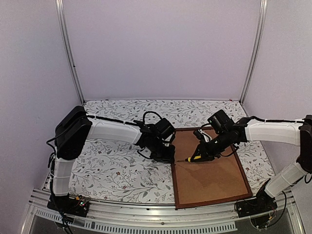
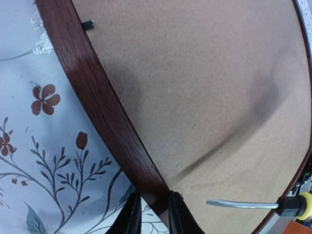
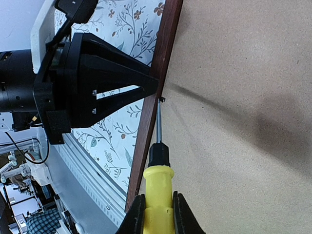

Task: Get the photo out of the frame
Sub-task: Move the photo frame to the center of the board.

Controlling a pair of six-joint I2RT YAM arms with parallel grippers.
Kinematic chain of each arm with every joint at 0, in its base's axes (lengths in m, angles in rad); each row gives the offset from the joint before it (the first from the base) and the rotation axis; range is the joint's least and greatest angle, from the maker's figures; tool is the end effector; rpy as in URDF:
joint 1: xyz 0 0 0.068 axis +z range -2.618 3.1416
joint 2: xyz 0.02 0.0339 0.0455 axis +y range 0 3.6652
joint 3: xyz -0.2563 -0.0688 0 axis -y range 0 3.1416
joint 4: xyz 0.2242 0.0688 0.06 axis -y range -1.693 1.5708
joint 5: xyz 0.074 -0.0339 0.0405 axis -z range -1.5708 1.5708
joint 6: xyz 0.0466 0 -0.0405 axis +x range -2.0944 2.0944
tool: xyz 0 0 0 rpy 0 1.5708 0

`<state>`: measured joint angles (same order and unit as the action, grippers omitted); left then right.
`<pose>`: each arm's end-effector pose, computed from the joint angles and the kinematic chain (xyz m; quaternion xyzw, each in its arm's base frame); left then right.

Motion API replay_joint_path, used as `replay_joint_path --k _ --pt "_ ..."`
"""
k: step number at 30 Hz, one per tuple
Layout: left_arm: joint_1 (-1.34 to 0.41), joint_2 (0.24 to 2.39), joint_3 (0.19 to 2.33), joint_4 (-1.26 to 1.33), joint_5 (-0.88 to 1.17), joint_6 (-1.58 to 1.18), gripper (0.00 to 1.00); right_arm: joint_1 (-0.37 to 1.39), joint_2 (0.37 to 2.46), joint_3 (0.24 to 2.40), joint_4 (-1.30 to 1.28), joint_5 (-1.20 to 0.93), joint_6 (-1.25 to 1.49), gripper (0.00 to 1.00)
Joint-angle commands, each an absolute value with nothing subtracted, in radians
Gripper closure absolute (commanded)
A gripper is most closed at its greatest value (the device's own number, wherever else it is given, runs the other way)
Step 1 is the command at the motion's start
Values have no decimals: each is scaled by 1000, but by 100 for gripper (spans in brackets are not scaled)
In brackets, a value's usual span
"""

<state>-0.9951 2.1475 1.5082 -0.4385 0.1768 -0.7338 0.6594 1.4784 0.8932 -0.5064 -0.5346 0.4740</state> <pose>0.2284 -0.3670 0.1371 0.1472 0.9549 -0.2405 0.0926 0.1981 0.1836 0.1936 -0.1491 0.9271 0.3393 0.0554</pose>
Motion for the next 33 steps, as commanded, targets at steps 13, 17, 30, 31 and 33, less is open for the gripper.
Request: replay_joint_path --k 13,17,30,31,33 --pt "-991 2216 1565 -452 211 -695 79 651 1506 882 -494 -552 457 100" --pt "-988 2226 1584 -464 213 -682 79 634 1511 873 -496 -558 452 100" --pt "-979 2220 1595 -476 220 -666 79 598 1554 857 -496 -624 396 100" --pt "-980 2219 1595 -476 222 -665 79 598 1562 859 -496 -627 393 100" --pt "-980 2212 1597 -476 221 -665 78 599 1569 860 -496 -623 390 100"
